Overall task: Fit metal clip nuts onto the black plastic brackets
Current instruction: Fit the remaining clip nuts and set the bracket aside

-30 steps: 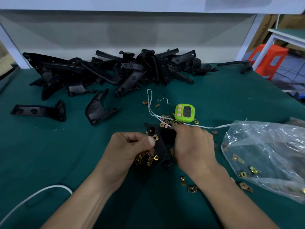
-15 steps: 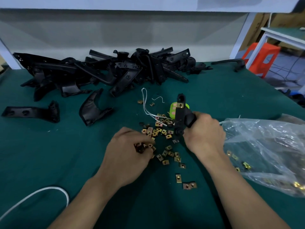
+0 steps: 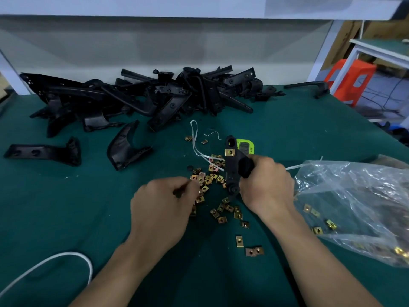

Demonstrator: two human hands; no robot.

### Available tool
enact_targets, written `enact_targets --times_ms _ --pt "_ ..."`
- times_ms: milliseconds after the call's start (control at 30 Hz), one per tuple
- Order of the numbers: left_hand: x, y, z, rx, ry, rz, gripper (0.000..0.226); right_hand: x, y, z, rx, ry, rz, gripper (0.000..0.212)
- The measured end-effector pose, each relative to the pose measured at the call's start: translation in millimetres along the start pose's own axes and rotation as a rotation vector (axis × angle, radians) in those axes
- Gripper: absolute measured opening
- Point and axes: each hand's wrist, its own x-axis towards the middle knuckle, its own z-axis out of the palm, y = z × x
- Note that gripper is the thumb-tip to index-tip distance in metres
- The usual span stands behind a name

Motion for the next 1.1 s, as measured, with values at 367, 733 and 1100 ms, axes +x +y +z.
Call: enact_targets --times_ms 367,733,1100 --pt "7 14 -6 -0.992 -0.234 -0.419 0.025 -4 -4 3 -0.031 0.008 -0.071 0.026" --pt "-1 14 -8 -0.855 -0.436 -0.245 0.023 -6 -5 6 -0.033 0.022 -0.108 0.025" --pt "1 13 -1 -0.862 -0.398 -0.347 0.015 -7 -7 6 -0.05 0.012 -0.118 0.02"
